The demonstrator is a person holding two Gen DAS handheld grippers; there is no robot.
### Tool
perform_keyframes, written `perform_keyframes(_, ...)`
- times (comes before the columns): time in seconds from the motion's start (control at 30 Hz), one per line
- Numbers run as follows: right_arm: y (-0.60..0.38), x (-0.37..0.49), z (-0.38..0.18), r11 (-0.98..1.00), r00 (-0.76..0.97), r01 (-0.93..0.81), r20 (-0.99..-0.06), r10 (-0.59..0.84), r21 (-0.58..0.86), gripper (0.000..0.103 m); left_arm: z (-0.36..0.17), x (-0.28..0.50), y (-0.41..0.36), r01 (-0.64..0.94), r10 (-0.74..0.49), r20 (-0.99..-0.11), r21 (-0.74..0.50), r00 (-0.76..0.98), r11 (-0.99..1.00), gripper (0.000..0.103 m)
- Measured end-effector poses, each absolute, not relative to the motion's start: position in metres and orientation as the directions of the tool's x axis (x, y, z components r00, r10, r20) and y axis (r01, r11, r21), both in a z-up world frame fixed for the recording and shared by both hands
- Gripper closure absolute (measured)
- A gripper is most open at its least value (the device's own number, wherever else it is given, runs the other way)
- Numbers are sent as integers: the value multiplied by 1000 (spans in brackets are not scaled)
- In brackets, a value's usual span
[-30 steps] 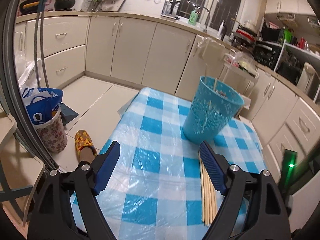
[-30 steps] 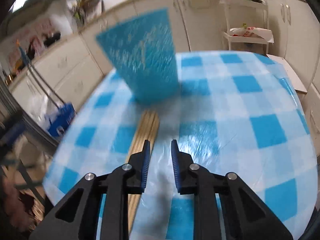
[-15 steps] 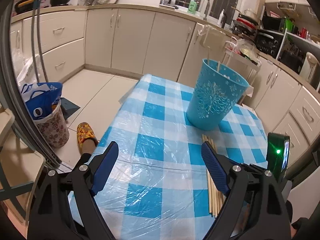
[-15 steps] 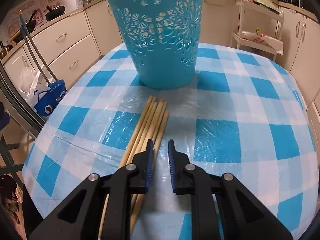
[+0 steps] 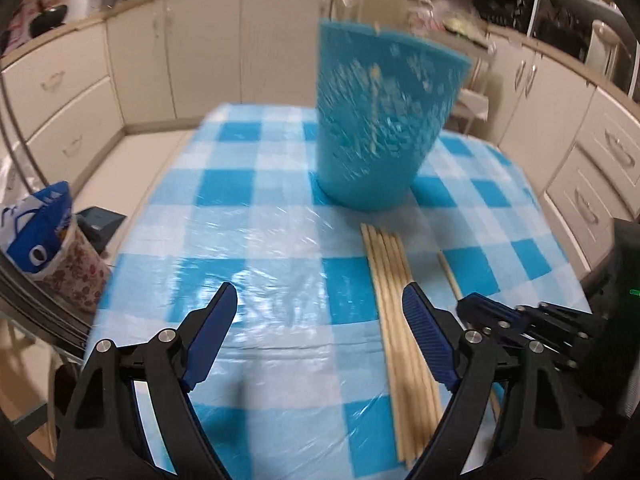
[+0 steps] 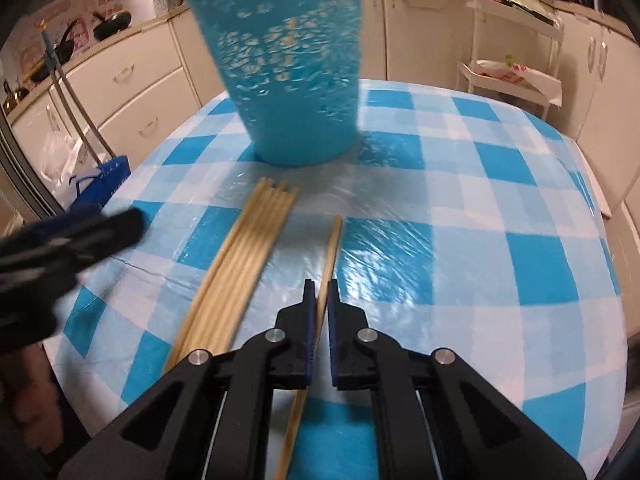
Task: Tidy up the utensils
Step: 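Grasp another wooden stick with the right tool while the left tool grasps one too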
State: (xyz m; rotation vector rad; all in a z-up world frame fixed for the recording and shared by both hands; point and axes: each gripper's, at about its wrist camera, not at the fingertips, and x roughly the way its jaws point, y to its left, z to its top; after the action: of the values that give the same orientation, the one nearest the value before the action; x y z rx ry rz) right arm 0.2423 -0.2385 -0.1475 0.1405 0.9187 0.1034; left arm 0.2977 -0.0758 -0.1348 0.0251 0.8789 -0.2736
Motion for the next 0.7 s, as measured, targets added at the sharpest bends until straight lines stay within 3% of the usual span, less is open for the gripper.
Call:
perform_keyframes(0.1, -248, 243, -149, 974, 602, -17, -776, 190, 225, 96, -143, 305, -93, 272, -213, -779, -57, 590, 961, 23)
perform_keyframes(0.4, -252, 244, -149, 963, 600, -13, -768, 224, 271, 96, -159, 322, -127, 334, -194, -817, -2, 543, 943, 42)
perform_keyframes(0.5, -252, 244, -150, 962, 600, -14, -767, 226, 272, 96, -166, 329, -129, 342, -217, -834, -37, 507, 939, 61)
perform_keyframes(0.57, -251, 245, -150, 962, 599, -16, -768, 227, 272, 96, -166, 330, -128, 336, -220, -834, -45, 505, 941, 84)
perform_keyframes(0.7, -251, 245, -150, 964, 590, -24, -774, 229, 266, 96, -163, 331, -108, 303, -297, -823, -161, 484, 939, 93)
